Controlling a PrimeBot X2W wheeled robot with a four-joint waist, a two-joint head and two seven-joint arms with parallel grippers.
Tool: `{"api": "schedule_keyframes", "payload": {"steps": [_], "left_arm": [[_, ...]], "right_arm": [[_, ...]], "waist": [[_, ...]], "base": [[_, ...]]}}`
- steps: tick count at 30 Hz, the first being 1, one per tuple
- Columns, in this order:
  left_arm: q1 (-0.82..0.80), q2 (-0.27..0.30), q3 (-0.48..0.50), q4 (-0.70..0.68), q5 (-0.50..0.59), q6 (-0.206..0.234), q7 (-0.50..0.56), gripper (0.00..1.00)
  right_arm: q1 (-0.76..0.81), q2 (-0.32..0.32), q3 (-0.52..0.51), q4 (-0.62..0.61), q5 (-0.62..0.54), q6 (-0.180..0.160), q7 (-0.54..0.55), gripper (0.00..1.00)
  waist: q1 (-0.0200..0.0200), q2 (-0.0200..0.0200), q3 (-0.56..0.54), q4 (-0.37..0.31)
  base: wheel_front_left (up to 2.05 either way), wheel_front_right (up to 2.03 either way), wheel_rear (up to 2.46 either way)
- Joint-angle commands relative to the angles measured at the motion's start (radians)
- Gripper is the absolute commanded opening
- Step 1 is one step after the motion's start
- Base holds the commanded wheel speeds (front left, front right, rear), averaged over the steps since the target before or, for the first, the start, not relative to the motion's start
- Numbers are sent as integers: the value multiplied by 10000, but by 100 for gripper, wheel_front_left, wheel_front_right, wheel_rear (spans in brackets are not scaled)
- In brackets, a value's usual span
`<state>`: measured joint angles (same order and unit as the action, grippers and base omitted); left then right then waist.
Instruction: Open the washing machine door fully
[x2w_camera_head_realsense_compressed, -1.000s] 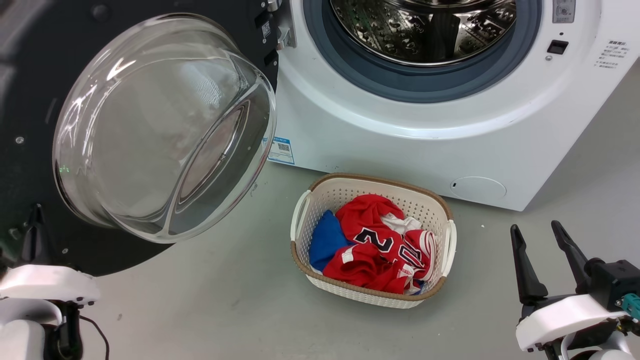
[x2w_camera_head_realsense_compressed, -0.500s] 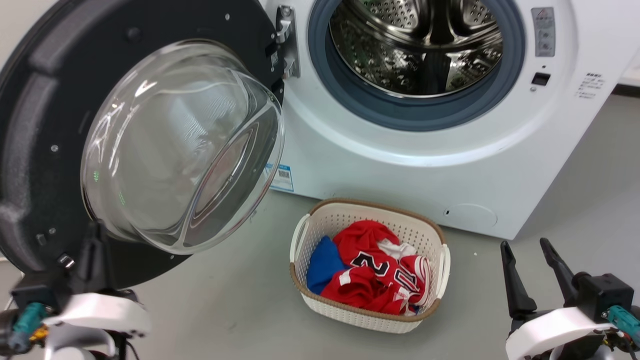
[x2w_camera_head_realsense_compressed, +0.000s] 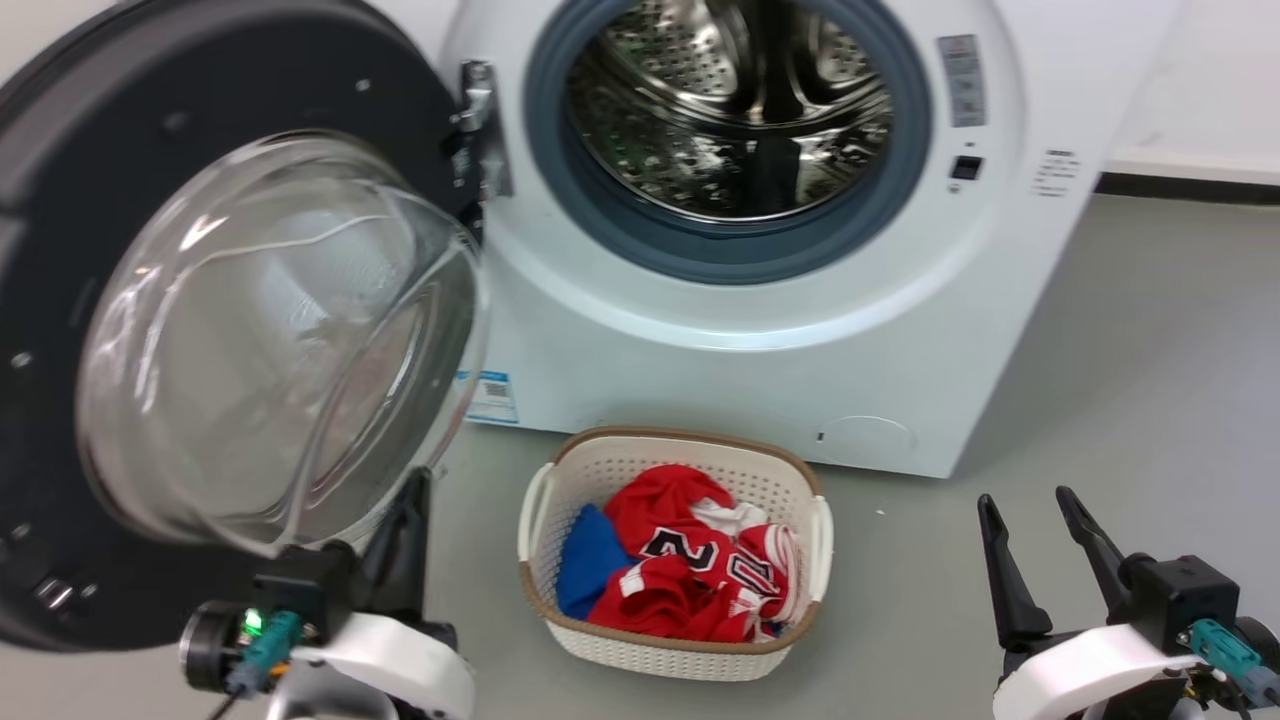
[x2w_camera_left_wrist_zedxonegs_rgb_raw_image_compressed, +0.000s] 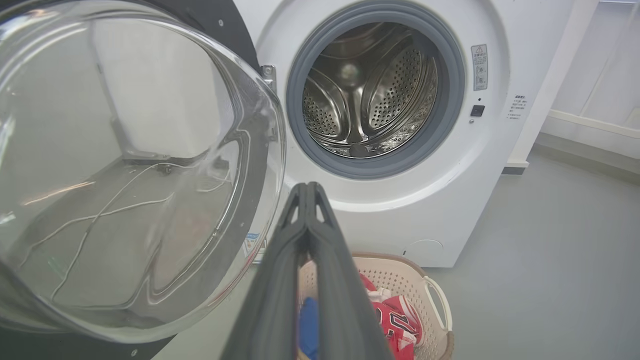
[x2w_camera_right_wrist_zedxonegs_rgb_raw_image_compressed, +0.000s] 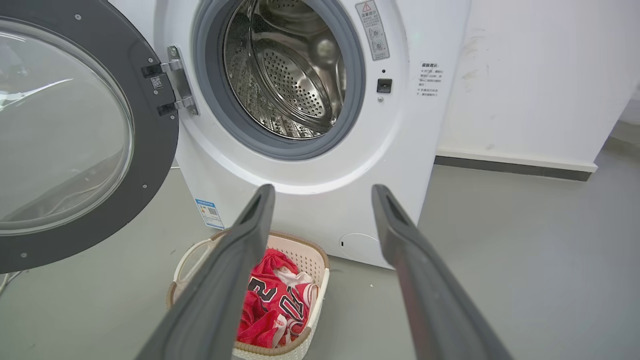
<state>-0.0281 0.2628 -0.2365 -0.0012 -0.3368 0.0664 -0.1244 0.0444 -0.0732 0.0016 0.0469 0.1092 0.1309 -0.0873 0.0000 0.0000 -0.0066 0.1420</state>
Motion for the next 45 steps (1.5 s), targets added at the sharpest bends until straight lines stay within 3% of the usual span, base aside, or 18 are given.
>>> {"api": "schedule_keyframes", "payload": {"steps": [1,2,3,4,18,44,45], "left_arm": [[-122,-110,-180,286,102,-59,-123,28],[-169,-178,-239,435,90,-103,-227,45],[-170,-227,-295,622,73,-93,-280,77],[-160,-279,-302,790,80,-63,-345,100],[-214,-556,-150,1714,-164,120,-957,100],[-468,-615,-88,2075,-570,111,-1095,100],[-361,-603,-98,2061,-553,121,-1040,0]], "right_arm": [[20,-7,30,-44,-38,-2,27,100],[44,-22,53,-52,-35,-2,46,100],[70,-42,93,-57,-46,-2,54,100],[93,-54,128,-60,-48,-2,78,100],[396,-17,187,-423,-22,-2,207,100],[302,103,112,-329,53,-2,174,100],[359,73,121,-342,33,0,203,0]], "waist": [[0,0,-80,-422],[0,0,-103,-556],[0,0,-125,-686],[0,0,-145,-816],[0,0,-221,-1820],[0,0,-219,-2009],[0,0,-219,-2012]], "base": [[0,0,0],[0,0,0],[0,0,0],[0,0,0],[0,0,0],[0,0,0],[0,0,0]]}}
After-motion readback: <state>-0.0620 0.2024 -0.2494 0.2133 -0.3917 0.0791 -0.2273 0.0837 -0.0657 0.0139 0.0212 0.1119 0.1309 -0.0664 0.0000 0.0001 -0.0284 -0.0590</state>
